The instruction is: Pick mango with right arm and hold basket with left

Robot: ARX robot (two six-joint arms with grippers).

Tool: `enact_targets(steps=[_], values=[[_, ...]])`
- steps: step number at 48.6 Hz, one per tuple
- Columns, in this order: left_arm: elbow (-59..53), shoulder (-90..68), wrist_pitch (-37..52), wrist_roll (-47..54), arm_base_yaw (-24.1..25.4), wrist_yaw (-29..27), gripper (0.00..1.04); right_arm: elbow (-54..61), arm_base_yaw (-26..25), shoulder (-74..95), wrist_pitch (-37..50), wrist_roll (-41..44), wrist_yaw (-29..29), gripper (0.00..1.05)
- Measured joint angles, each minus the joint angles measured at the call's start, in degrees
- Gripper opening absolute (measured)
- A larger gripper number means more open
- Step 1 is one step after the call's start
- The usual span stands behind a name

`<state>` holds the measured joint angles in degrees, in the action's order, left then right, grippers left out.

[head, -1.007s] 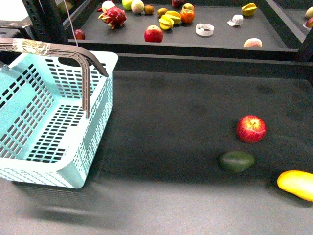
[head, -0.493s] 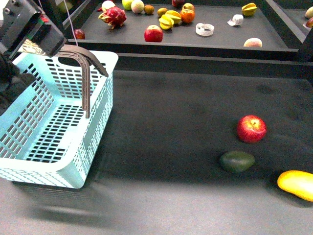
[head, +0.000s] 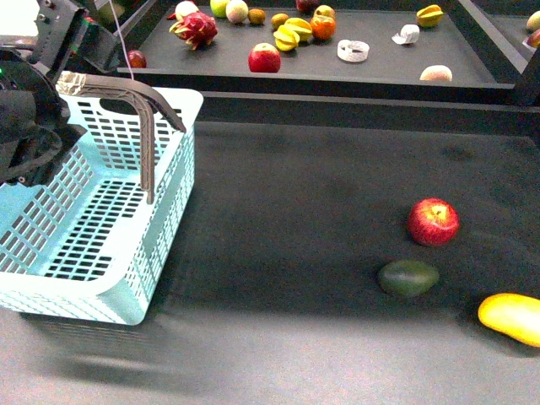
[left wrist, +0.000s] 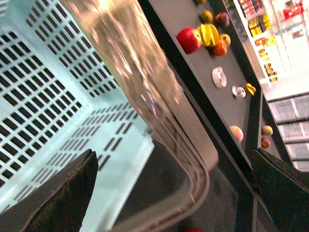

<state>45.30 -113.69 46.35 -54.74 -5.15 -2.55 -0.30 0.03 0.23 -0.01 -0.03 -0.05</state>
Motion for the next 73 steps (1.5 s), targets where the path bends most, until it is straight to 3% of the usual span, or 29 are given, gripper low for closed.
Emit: enact_targets(steps=[7, 25, 39, 49, 62, 73], values=[[6.01, -3.65, -1.84, -0.66, 2.84, 0.09, 0.99, 0.0, 0.0, 0.0, 0.0, 0.0, -0.02, 0.96], [21.94, -14.49, -7.17, 1.46, 3.02, -0.85, 0.98, 0.0, 0.0, 0.0, 0.0, 0.0, -0.02, 0.96], [19.93, -13.81, -7.21, 0.59, 3.06, -0.57, 0.45, 0.0, 0.0, 0.0, 0.0, 0.0, 0.0, 0.96], [11.69, -7.61, -7.19, 2.1, 1.46, 1.79, 0.18, 0.0, 0.0, 0.0, 0.0, 0.0, 0.0, 0.96], [-5.62, 9.29, -3.82, 10.71, -4.22, 10.8, 0.17, 0.0, 0.0, 0.0, 0.0, 0.0, -0.02, 0.96], [-11.34, 13.53, -1.4, 19.78, -9.38, 20.04, 0.17, 0.0, 0.0, 0.0, 0.0, 0.0, -0.02, 0.96]])
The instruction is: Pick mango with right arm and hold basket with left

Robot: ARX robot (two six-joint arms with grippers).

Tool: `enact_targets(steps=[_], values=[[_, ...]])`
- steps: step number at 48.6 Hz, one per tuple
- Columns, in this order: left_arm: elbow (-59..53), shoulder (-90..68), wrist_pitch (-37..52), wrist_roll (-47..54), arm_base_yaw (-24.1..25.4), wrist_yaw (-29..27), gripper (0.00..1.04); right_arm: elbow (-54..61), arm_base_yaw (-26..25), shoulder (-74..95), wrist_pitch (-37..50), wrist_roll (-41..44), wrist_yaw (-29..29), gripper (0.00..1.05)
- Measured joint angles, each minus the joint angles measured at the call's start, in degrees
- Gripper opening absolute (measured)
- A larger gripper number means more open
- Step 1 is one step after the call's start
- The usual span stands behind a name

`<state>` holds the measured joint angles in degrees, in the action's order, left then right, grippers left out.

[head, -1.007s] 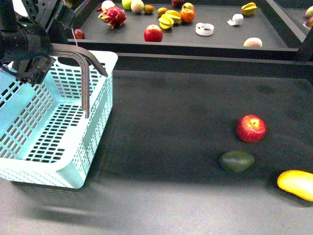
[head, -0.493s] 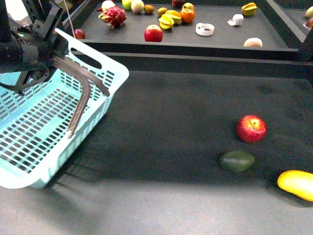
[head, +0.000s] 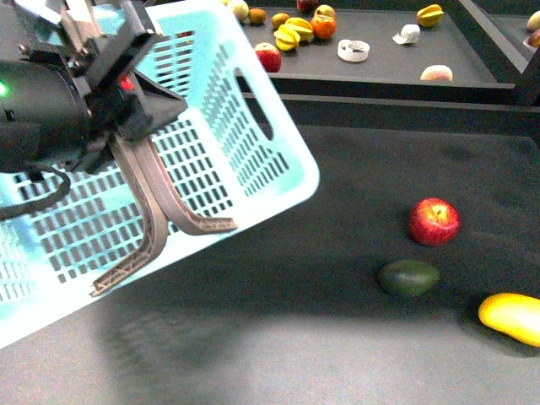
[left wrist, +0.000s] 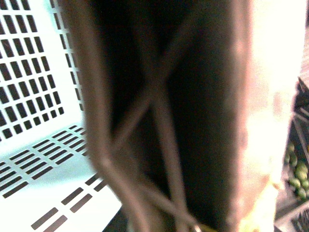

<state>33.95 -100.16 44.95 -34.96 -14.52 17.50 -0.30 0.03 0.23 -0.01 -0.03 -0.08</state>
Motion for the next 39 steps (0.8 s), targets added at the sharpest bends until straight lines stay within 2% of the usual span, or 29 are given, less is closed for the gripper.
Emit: enact_targets(steps=[11, 28, 39], values=[[-2.8, 0.33, 3.72, 4.04, -6.19, 5.22, 0.17, 0.0, 0.0, 0.0, 0.0, 0.0, 0.0, 0.96], [-1.03, -0.02, 3.98, 8.15, -12.79, 3.98, 0.17, 0.0, 0.0, 0.0, 0.0, 0.0, 0.0, 0.96], [-1.03, -0.09, 3.8, 8.92, -13.09, 2.38, 0.17, 0.0, 0.0, 0.0, 0.0, 0.0, 0.02, 0.96]])
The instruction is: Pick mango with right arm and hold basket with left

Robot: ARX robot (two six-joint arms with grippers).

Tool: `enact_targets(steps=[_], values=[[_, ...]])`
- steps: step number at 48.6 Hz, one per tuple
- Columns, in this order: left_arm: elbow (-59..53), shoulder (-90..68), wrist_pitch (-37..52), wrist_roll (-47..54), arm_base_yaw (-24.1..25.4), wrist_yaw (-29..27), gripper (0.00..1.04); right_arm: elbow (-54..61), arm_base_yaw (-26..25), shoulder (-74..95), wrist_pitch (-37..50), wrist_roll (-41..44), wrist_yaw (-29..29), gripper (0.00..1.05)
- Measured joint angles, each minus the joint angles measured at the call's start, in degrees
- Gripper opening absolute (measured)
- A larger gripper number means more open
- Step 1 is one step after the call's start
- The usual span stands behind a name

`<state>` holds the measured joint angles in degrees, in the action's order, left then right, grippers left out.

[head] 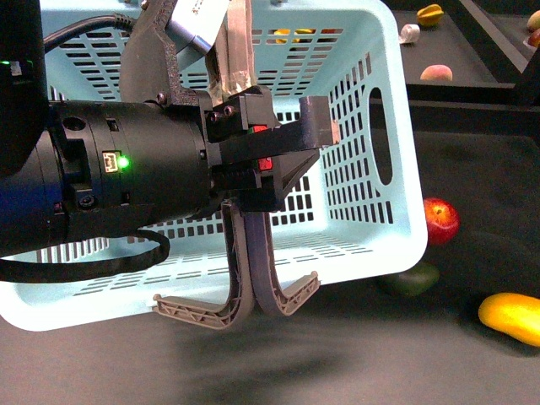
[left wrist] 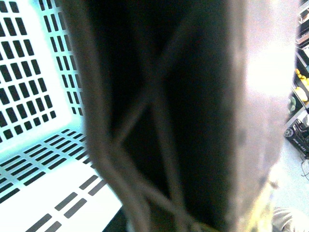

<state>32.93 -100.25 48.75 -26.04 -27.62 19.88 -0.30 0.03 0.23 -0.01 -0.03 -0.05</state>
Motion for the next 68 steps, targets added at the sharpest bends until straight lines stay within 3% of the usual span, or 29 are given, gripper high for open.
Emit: enact_targets(steps=[10, 13, 15, 21, 28, 33, 42, 54, 68], values=[[0.0, 0.0, 0.0, 0.28, 0.02, -0.28, 0.17, 0.0, 0.2, 0.15, 0.15, 0.13, 1.01, 0.96], [-0.02, 0.0, 0.0, 0.42, 0.15, -0.37, 0.17, 0.07, 1.66, 6.34, 7.48, 0.85, 14.88, 0.96], [-0.02, 0.0, 0.0, 0.28, 0.17, -0.39, 0.17, 0.07, -1.57, 12.2, 12.46, 1.01, 16.48, 0.96], [-0.02, 0.0, 0.0, 0.39, 0.04, -0.15, 0.16, -1.07, -16.35, 40.57, 32.5, 5.49, 2.25, 0.96], [-0.02, 0.0, 0.0, 0.33, 0.07, -0.11, 0.16, -6.78, -22.56, 63.93, 42.38, 12.13, -6.51, 0.96], [-0.02, 0.0, 0.0, 0.37, 0.13, -0.2, 0.16, -12.76, -25.29, 81.35, 42.4, 19.23, -11.61, 0.96], [-0.02, 0.0, 0.0, 0.35, 0.13, -0.37, 0.16, -22.18, -28.52, 103.97, 37.59, 34.71, -13.55, 0.96], [-0.02, 0.0, 0.0, 0.35, 0.09, -0.02, 0.16, -33.44, -29.62, 119.14, 26.95, 50.53, -13.7, 0.96], [-0.02, -0.02, 0.0, 0.35, 0.09, -0.31, 0.16, -47.28, -30.29, 133.87, 16.48, 65.09, -10.05, 0.96]])
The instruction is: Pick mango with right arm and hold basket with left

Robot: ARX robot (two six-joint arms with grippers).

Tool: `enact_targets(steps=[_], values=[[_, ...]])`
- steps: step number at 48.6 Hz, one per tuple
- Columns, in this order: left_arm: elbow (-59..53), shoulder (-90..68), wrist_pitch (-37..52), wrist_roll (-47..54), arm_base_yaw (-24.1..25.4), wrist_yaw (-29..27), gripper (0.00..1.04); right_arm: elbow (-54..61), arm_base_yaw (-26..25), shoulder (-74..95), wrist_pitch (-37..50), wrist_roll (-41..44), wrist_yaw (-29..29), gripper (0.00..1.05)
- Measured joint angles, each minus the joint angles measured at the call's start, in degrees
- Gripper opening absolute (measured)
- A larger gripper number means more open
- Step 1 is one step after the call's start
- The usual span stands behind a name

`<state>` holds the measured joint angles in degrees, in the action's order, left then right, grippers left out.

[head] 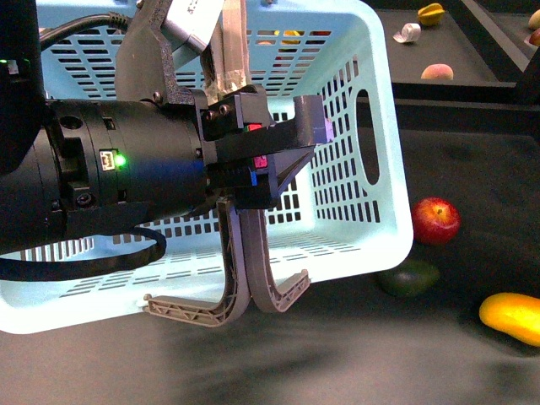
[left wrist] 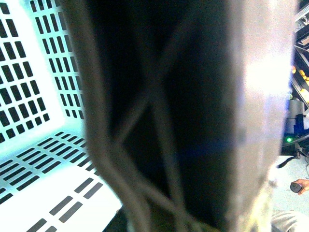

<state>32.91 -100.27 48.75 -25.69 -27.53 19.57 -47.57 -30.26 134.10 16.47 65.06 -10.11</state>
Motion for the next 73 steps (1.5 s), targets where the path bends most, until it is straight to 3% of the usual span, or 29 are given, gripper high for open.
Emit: enact_targets(steps=[25, 49, 53, 61, 73], values=[[0.0, 0.0, 0.0, 0.0, 0.0, 0.13, 0.16, -16.9, 3.26, 13.14, -7.69, -0.68, -2.49, 0.96], [0.0, 0.0, 0.0, 0.0, 0.0, 0.09, 0.16, -22.08, 7.26, 18.84, -8.87, -4.11, -4.2, 0.96], [0.0, 0.0, 0.0, 0.02, 0.0, 0.09, 0.16, -22.21, 7.45, 19.28, -8.61, -4.24, -4.11, 0.89], [0.0, 0.0, 0.0, 0.0, 0.0, 0.11, 0.16, -22.23, 8.2, 20.02, -8.26, -4.92, -4.55, 0.64], [0.0, 0.0, 0.0, 0.0, 0.0, 0.11, 0.16, -19.67, 9.14, 18.51, -4.66, -8.79, -7.87, 0.6]])
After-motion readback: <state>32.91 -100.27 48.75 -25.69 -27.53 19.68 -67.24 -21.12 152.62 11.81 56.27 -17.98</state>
